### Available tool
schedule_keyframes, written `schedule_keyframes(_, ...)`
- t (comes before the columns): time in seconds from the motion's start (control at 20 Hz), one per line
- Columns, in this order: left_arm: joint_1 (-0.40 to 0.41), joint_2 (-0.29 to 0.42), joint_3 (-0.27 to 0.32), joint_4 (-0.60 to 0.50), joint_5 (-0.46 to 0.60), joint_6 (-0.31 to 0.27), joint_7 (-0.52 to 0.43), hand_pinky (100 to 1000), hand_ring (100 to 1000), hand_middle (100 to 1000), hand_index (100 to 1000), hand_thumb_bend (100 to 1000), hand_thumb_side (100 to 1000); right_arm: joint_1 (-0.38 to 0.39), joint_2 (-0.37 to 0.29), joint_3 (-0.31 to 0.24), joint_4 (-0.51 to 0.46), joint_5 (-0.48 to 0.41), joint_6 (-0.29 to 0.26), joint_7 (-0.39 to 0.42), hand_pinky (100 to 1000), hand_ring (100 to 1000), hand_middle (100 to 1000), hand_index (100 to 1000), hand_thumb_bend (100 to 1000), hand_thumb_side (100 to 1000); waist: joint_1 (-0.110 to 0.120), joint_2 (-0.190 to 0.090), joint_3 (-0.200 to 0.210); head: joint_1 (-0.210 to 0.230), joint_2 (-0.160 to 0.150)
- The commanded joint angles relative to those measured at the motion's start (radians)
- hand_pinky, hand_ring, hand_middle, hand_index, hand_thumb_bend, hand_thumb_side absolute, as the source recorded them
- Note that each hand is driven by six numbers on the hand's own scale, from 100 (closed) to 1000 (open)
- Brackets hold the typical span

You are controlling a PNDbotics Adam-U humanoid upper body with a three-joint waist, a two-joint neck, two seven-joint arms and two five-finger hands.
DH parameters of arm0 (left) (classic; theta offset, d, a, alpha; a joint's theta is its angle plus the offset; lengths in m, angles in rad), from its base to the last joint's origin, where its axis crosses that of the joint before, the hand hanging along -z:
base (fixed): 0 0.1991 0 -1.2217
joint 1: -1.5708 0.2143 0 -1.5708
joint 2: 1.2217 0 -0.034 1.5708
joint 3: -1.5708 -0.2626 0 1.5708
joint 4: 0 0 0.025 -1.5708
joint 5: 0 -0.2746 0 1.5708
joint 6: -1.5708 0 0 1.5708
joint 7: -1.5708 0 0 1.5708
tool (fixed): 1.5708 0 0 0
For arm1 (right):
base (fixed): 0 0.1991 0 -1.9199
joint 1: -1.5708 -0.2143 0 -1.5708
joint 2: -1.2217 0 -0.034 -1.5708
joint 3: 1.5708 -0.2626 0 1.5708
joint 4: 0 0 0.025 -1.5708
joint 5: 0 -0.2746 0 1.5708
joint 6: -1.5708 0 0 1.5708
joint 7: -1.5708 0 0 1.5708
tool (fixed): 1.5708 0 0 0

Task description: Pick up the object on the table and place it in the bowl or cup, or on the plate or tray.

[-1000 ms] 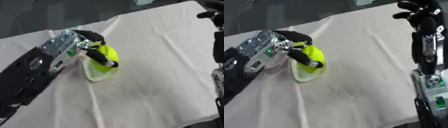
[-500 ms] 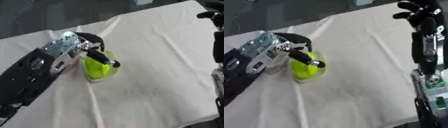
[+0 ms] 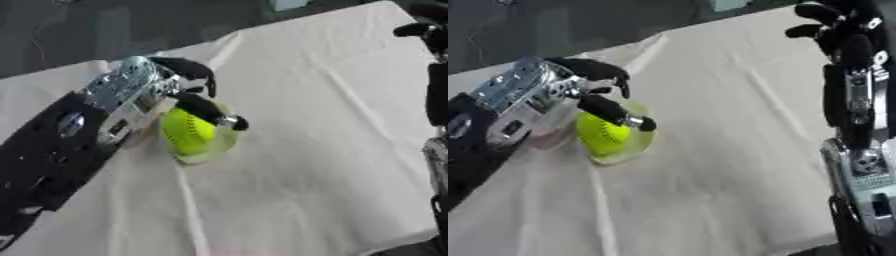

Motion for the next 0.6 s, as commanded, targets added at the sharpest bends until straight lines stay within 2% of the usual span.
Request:
schedule_keyframes(0.05,0.002,0.066,0.051,-0.159,-0.005,0.032,0.091,682,771,1000,899,351,1000,-0.011,-0.002,-0.008,-0.006,0.0,-0.001,0.003,670,787,811,944,100,810,-0.012,-0.023,0.006,-0.012,-0.013)
schedule_keyframes(0.2,0.028,0.101,0.065,-0.247,-0.018,0.048,0.165,694,813,1000,990,316,1000,-0.008,-0.002,-0.009,-0.003,0.004,-0.002,0.003,670,786,811,944,100,809,-0.015,-0.026,0.016,-0.014,-0.013)
schedule_keyframes(0.25,0.036,0.109,0.069,-0.27,-0.02,0.053,0.174,688,809,1000,995,308,1000,-0.007,-0.002,-0.008,-0.002,0.005,-0.002,0.003,670,786,811,944,100,809,-0.016,-0.027,0.02,-0.015,-0.013)
schedule_keyframes(0.4,0.061,0.126,0.088,-0.342,-0.005,0.081,0.226,609,691,1000,952,336,1000,-0.004,-0.003,-0.008,0.0,0.004,-0.004,0.004,670,786,812,944,100,808,-0.021,-0.029,0.029,-0.018,-0.016)
schedule_keyframes(0.5,0.078,0.124,0.096,-0.356,0.067,0.095,0.329,559,613,1000,931,360,1000,-0.001,-0.002,-0.008,0.002,0.004,-0.004,0.004,669,786,812,945,100,808,-0.026,-0.03,0.038,-0.021,-0.017)
schedule_keyframes(0.6,0.098,0.109,0.101,-0.36,0.197,0.091,0.486,596,594,1000,907,343,1000,0.001,-0.002,-0.009,0.006,0.004,-0.004,0.005,669,787,812,945,100,781,-0.031,-0.032,0.05,-0.024,-0.019)
